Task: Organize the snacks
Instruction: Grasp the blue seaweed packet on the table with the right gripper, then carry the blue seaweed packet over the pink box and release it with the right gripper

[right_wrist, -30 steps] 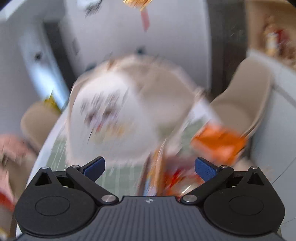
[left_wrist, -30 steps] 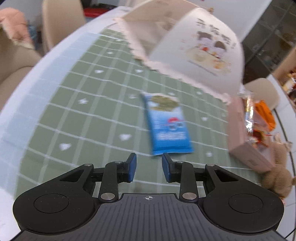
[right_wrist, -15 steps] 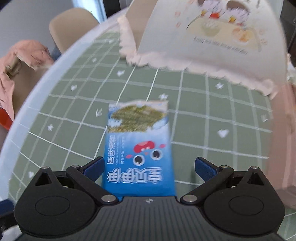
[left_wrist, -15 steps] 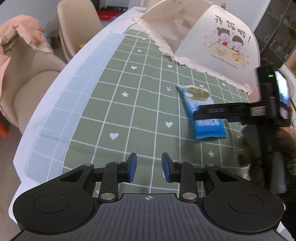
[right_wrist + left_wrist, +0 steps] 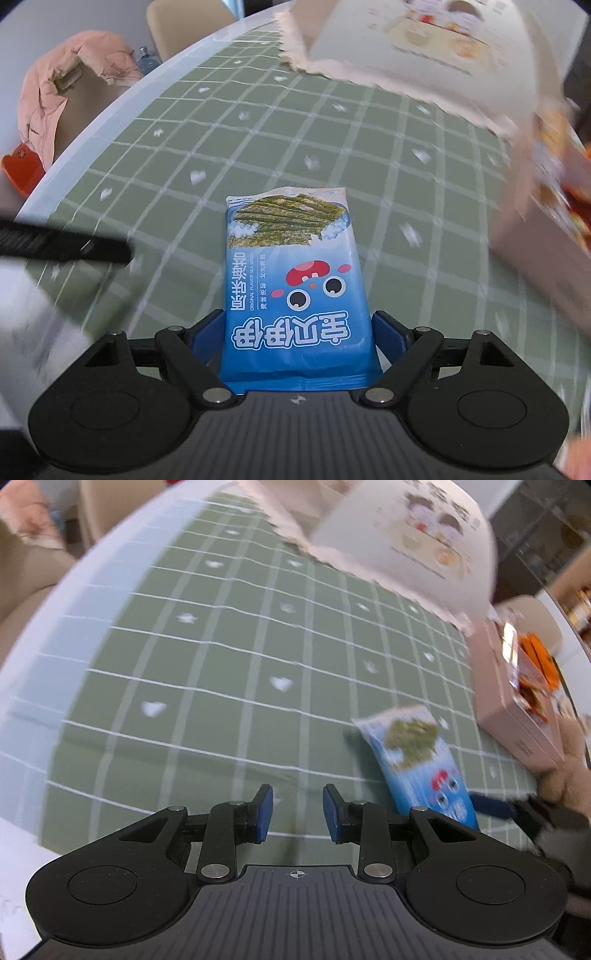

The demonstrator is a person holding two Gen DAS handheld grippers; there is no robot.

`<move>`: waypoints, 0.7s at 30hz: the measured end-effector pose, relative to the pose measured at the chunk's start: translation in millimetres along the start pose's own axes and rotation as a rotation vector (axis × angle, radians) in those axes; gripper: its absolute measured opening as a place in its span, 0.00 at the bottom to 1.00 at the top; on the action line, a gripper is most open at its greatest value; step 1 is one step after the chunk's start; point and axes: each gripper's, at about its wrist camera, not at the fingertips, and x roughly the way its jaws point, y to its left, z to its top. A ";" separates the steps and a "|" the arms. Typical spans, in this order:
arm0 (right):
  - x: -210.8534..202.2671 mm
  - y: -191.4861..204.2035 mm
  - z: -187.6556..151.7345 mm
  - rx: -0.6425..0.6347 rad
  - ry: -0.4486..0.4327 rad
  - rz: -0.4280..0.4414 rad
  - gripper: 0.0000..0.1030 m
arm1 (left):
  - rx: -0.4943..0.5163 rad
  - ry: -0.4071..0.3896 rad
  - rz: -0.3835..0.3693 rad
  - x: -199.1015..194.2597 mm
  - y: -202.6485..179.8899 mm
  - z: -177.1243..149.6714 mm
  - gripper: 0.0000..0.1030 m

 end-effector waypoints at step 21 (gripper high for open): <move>-281.6 -173.4 77.4 0.162 -0.666 -0.445 0.85 | 0.334 -0.167 -0.296 -57.7 -164.4 20.1 0.32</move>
